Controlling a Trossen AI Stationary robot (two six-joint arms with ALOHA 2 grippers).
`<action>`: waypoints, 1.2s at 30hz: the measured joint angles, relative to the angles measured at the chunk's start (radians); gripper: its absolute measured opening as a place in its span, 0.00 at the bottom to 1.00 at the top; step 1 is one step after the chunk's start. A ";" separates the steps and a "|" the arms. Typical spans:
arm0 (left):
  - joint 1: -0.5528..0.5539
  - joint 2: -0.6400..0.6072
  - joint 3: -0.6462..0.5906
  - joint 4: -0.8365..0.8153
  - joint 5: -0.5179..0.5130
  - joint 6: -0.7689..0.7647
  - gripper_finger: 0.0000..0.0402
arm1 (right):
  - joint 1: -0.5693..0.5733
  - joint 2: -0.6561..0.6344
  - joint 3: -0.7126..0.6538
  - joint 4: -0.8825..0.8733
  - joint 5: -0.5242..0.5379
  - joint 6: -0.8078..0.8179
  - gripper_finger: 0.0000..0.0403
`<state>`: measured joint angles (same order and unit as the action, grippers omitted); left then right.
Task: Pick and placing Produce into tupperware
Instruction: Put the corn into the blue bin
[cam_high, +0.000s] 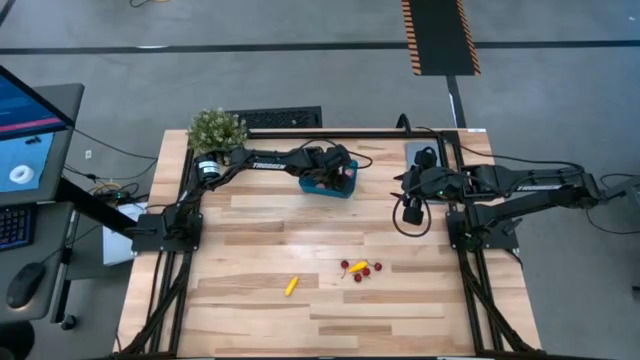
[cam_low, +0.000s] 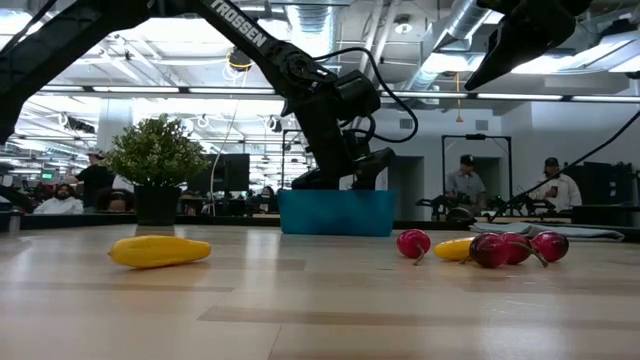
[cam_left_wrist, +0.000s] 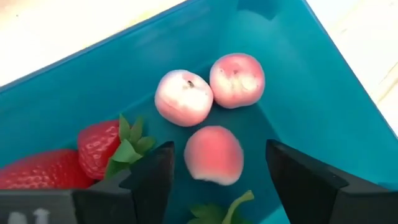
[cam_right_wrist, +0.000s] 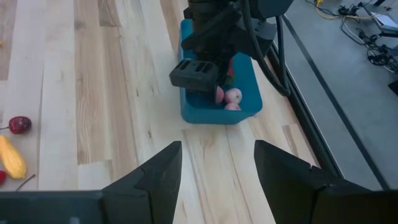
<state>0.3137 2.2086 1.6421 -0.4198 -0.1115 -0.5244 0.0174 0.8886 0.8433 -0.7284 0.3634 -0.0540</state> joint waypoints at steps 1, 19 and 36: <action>0.000 0.000 0.000 0.000 0.000 -0.002 0.60 | 0.000 0.000 0.000 0.000 0.000 0.000 0.56; -0.011 -0.031 0.001 -0.045 -0.031 -0.010 0.60 | 0.000 0.000 0.000 0.003 0.000 0.000 0.56; -0.041 -0.195 0.001 -0.091 -0.166 -0.005 0.60 | 0.000 0.000 -0.001 0.003 0.000 0.001 0.56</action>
<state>0.2730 2.0141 1.6428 -0.5104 -0.2773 -0.5295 0.0174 0.8885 0.8425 -0.7250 0.3637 -0.0530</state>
